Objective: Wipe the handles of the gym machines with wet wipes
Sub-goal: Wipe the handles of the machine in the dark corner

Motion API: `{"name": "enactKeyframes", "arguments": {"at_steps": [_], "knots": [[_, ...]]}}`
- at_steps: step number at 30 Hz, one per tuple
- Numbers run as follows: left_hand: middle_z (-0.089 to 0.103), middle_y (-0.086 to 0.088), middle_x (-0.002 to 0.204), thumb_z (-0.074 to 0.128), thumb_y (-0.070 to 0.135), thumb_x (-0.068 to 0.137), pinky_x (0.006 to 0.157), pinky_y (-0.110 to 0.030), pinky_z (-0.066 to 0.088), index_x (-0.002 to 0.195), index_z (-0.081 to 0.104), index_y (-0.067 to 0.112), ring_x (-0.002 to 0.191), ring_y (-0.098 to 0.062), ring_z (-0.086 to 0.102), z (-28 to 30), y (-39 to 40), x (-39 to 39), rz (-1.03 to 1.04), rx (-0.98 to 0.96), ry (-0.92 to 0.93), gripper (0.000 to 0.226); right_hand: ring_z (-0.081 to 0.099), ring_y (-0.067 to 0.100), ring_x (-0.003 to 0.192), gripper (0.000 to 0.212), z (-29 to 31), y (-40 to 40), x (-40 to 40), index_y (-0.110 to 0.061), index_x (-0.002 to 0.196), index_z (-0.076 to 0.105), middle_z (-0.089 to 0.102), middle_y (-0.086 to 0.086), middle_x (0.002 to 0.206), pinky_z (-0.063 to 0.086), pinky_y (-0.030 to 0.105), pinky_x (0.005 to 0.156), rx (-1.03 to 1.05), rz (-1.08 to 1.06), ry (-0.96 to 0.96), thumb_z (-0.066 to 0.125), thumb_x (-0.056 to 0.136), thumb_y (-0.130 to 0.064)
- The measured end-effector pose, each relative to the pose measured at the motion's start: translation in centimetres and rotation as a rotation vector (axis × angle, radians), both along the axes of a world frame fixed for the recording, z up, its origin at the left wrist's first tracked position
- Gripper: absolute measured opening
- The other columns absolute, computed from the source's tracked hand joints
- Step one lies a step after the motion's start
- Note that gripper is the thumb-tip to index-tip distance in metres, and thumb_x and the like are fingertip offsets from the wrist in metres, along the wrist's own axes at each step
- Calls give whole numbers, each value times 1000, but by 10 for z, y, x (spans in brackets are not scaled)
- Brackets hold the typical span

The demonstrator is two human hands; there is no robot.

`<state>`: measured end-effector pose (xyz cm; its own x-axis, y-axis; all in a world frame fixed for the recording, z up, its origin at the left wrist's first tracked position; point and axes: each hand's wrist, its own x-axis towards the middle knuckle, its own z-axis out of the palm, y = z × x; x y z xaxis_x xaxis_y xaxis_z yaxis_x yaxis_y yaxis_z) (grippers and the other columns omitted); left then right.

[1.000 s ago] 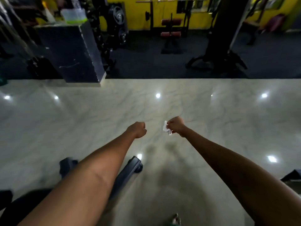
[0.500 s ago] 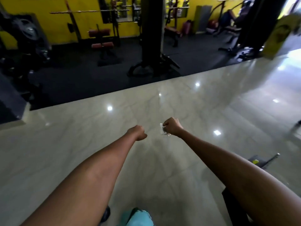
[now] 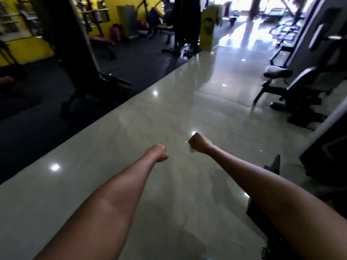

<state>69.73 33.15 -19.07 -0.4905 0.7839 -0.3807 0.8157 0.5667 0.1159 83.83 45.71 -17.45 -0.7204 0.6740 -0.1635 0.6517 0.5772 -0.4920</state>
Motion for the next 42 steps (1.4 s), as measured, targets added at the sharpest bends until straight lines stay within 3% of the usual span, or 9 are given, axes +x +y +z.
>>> {"name": "enactKeyframes", "arguments": {"at_steps": [3,8,12,18,22,30,37,42], "knots": [[53,-19,131,46,27,93,92,-34,44,120,59,1,119,-31,52,-3,42,-10,-98,0,-11,39,67,29,88,16,-4,28,1,-2,88,74,70,20,91,50,31,64,14,-92,-37,62,85,-12],[56,-20,127,46,24,92,90,-35,46,114,63,1,114,-33,55,-15,121,-15,-254,-17,-27,36,67,21,84,20,-18,91,7,-3,86,75,70,21,88,50,31,64,8,-218,-78,72,81,-23],[54,-21,129,47,25,93,92,-37,46,117,62,1,116,-34,54,-15,194,-12,-338,-1,-27,37,66,22,79,18,-22,150,10,-5,84,75,69,23,86,39,25,59,29,-284,-62,69,84,-23],[55,-18,127,48,26,93,86,-33,46,115,63,5,111,-32,56,5,316,-3,-443,-6,-8,33,68,29,83,14,-16,258,24,-10,92,75,71,18,91,54,35,68,31,-362,-44,69,83,-19],[58,-19,124,49,26,92,83,-32,47,109,65,4,108,-32,58,11,399,8,-526,17,8,33,67,27,91,20,-5,320,40,-9,100,73,70,16,100,51,31,72,73,-435,14,62,84,-12],[59,-14,123,49,26,94,91,-34,45,115,62,3,115,-29,54,11,571,73,-831,-5,20,34,66,25,85,17,-15,445,108,-7,92,74,71,14,95,42,24,60,87,-615,-59,61,82,-11],[58,-13,124,46,24,96,93,-34,44,117,61,3,115,-27,53,14,715,151,-1113,6,23,33,65,24,94,20,-17,547,189,-8,96,73,70,12,100,48,26,76,88,-882,-84,59,82,-13],[60,-13,120,46,22,93,93,-38,46,114,61,2,111,-29,56,23,798,233,-1324,21,4,32,67,22,83,15,4,594,254,-6,84,74,71,12,86,49,26,69,100,-1121,-24,60,78,-10]]}}
